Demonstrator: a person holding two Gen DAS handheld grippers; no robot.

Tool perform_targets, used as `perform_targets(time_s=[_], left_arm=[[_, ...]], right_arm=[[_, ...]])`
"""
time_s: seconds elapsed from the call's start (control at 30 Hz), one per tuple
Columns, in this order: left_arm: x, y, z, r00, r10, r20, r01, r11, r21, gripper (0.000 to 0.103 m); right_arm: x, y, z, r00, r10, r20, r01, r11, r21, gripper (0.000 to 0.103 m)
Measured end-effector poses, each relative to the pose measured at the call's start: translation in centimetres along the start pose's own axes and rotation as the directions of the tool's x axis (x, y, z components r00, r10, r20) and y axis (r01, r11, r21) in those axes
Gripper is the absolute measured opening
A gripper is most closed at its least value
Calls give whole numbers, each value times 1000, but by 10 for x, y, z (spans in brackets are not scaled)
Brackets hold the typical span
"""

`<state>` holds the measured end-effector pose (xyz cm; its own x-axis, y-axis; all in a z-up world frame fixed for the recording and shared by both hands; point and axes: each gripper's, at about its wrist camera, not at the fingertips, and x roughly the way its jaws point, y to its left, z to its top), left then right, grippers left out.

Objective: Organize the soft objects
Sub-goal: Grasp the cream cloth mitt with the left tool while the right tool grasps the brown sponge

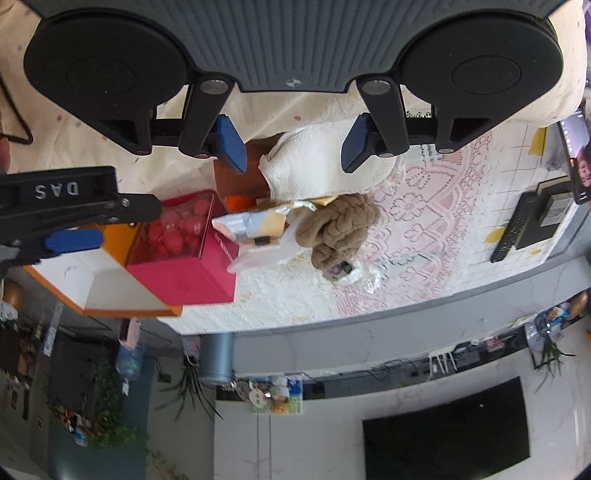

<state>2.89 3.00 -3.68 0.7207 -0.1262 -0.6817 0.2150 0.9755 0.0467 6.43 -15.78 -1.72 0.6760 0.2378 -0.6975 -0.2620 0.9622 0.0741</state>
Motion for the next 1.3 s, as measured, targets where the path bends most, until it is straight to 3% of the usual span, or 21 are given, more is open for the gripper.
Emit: perform_targets(time_s=[0.37, 0.47, 0.63, 0.67, 0.7, 0.73, 0.8, 0.87, 0.97, 1.07, 1.13, 1.2, 1.3], left_arm=[[66, 5, 1, 990, -38, -137, 51, 995, 89, 78], [84, 2, -1, 987, 4, -159, 15, 993, 119, 78], [95, 5, -3, 985, 1, -175, 17, 995, 101, 77], [96, 5, -3, 985, 1, -173, 15, 996, 93, 65], [96, 6, -3, 985, 2, -173, 12, 996, 85, 39], [96, 8, -4, 984, 8, -176, 5, 997, 74, 28], [94, 14, -3, 987, 13, -163, -8, 1000, 29, 15], [85, 23, -2, 991, 33, -129, -37, 999, -30, 12], [72, 35, 1, 993, 71, -95, -82, 991, -109, 11], [70, 41, 0, 990, 76, -116, -92, 987, -135, 13], [74, 40, -2, 986, 94, -137, -111, 986, -121, 24], [79, 34, -4, 982, 108, -156, -121, 989, -79, 44], [87, 26, -8, 971, 156, -182, -160, 987, -11, 45]], right_arm=[[70, 3, 10, 988, 26, -151, -28, 1000, -13, 77], [85, 2, 13, 985, 16, -172, -19, 1000, -15, 77], [105, 1, 10, 978, 14, -210, -18, 1000, -20, 77], [110, 1, 9, 976, 17, -219, -22, 1000, -19, 77], [113, 1, 8, 974, 22, -227, -27, 999, -19, 77], [116, 2, 7, 971, 26, -236, -31, 999, -18, 78], [120, 3, 6, 969, 29, -245, -35, 999, -20, 80], [121, 5, 6, 970, 38, -242, -45, 999, -25, 82], [119, 7, 5, 969, 66, -237, -77, 996, -37, 84], [119, 11, 5, 969, 96, -228, -112, 992, -57, 93], [123, 17, 6, 967, 99, -233, -121, 989, -82, 96], [131, 22, 5, 961, 98, -260, -130, 986, -105, 96], [141, 26, 2, 951, 86, -297, -128, 984, -126, 96]])
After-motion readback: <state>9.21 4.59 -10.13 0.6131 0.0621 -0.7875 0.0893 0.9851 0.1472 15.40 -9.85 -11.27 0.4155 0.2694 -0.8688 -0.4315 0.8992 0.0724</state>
